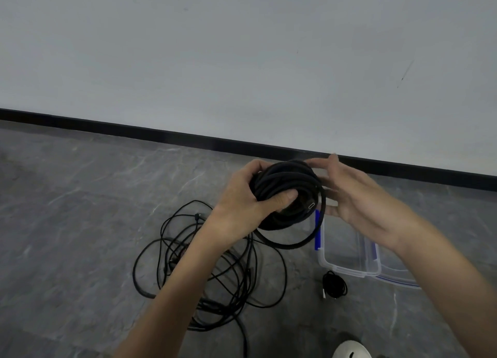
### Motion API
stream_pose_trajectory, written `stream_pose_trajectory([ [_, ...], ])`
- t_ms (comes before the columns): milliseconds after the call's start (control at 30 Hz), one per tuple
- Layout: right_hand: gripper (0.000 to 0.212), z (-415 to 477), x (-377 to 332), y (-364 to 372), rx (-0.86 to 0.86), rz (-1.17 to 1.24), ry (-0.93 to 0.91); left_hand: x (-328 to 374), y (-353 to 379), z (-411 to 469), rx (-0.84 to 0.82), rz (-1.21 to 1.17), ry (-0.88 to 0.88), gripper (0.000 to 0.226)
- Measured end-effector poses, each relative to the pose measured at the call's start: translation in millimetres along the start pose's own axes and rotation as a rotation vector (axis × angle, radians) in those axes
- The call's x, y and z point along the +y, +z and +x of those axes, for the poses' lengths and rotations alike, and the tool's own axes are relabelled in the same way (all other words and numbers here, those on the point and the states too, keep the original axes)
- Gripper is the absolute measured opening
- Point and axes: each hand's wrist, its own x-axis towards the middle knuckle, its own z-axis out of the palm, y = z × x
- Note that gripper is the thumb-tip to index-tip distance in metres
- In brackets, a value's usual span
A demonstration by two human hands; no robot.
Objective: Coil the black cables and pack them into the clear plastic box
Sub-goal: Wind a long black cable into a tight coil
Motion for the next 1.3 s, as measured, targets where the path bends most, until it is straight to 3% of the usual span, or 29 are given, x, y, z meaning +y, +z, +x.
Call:
stream_pose_trajectory([
  [67, 0.051, 1.4, -0.2, -2.0, 0.2, -0.027, 0.201, -0.6, 4.0, 0.3, 0.081, 0.183, 0.08, 0.032],
  [133, 0.055, -0.8, 0.3, -3.8, 0.278, -0.084, 0.361, -2.1, 9.0, -0.4, 0.14, 0.33, 0.134, 0.034],
  [267, 0.08, -6.5, -0.9, 2.1, 0.117, -0.073, 0.536, -8.1, 16.5, 0.1, 0.198, 0.458, 0.246, 0.04],
  [400, 0.09, -7.1, -4.0, 3.2, 0.002, 0.108, 0.554, -16.2, 24.7, -2.8, 0.176, 0.691, 0.397, 0.043],
  [567, 0.079, -9.3, -2.1, -0.4, -0.018, 0.247, 0.532, -25.4, 36.5, -1.8, 0.15, 0.882, 0.689, 0.038],
  [700, 0.071, -10.8, -1.4, -3.4, 0.006, 0.063, 0.537, -29.5, 39.2, 0.8, 0.136, 0.895, 0.771, 0.033],
  [833, 0.076, -11.8, 5.5, -6.7, 0.052, -0.09, 0.494, -37.0, 45.2, 1.9, 0.113, 0.922, 0.887, 0.027],
  [933, 0.042, -14.5, 6.5, -6.2, 0.099, -0.063, 0.44, -43.6, 51.3, 3.2, 0.112, 0.957, 0.955, 0.026],
  [1133, 0.03, -16.3, 15.0, -18.8, 0.279, -0.254, 0.211, -49.0, 69.3, 12.9, 0.089, 0.96, 0.908, 0.036],
  [1233, 0.031, -18.8, 21.3, -38.5, 0.393, -0.314, 0.12, -48.9, 81.8, 16.9, 0.003, 0.98, 0.763, 0.07],
  [1300, 0.035, -21.8, 27.4, -59.8, 0.464, -0.304, 0.085, -41.3, 88.8, 19.8, -0.052, 0.78, 0.546, 0.098],
])
